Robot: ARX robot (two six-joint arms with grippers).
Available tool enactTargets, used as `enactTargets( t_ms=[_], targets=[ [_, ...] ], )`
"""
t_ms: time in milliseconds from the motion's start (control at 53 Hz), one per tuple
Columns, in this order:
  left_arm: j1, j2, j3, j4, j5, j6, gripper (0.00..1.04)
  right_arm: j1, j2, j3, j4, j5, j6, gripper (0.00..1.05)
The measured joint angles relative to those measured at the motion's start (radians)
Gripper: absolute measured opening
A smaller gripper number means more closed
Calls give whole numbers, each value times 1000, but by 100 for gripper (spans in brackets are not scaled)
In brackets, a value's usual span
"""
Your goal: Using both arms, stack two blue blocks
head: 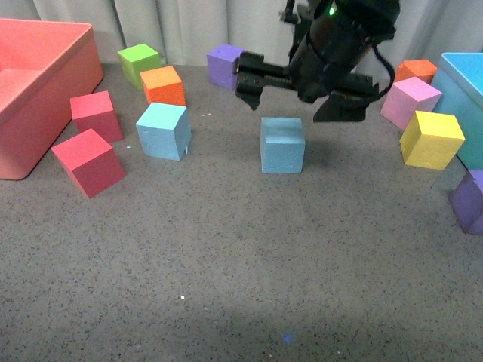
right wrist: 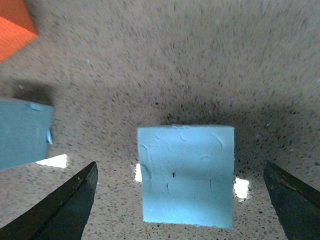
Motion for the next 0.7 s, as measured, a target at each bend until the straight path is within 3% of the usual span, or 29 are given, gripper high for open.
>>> enactTargets(
  t_ms=[151, 189, 264, 321, 472, 566, 698],
  targets=[
    [0, 0, 0, 0, 0, 0, 98, -3, -93, -56, 41, 16, -6, 95],
    [0, 0, 0, 0, 0, 0, 98, -2, -112, -88, 112, 62, -32, 93],
    [0, 0, 0, 0, 0, 0, 98, -4, -174, -275, 489, 265, -168, 81],
    [0, 0, 0, 0, 2, 0, 98, -18, -222, -436, 753, 320, -259, 72],
    [0, 0, 0, 0, 0, 0, 98, -83, -351, -783, 1334, 300, -367, 48],
    [0, 0, 0, 0, 0, 0, 98, -126, -472, -930, 1453, 271, -391, 32],
    [0, 0, 0, 0, 1, 0, 98, -171, -597, -1114, 1491, 223, -406, 6]
  ],
)
